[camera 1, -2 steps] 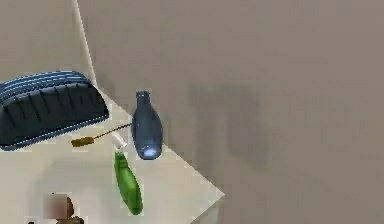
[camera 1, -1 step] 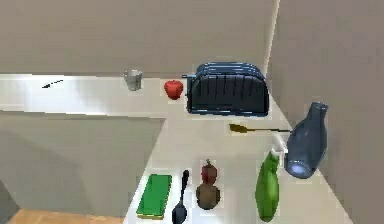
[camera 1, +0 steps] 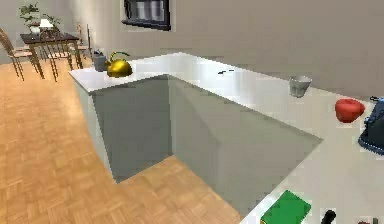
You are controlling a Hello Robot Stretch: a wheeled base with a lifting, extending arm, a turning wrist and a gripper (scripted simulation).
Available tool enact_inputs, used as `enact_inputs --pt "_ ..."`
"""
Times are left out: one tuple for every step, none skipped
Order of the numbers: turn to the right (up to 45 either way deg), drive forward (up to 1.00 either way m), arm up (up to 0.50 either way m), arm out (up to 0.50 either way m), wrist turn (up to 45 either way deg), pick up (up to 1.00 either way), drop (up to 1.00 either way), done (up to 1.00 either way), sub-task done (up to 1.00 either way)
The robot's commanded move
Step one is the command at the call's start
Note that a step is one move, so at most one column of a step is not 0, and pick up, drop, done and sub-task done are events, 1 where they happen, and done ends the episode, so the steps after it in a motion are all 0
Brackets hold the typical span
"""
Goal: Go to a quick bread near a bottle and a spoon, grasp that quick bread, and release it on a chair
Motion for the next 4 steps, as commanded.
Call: enact_inputs --pt "-33.0 0.00 0.00 0.00 0.0 0.00 0.00 0.00 0.00" --pt "0.0 0.00 0.50 0.00 0.0 0.00 0.00 0.00 0.00" --pt "0.0 0.00 0.38 0.00 0.0 0.00 0.00 0.00 0.00" --pt "0.0 0.00 0.00 0.10 0.0 0.00 0.00 0.00 0.00"
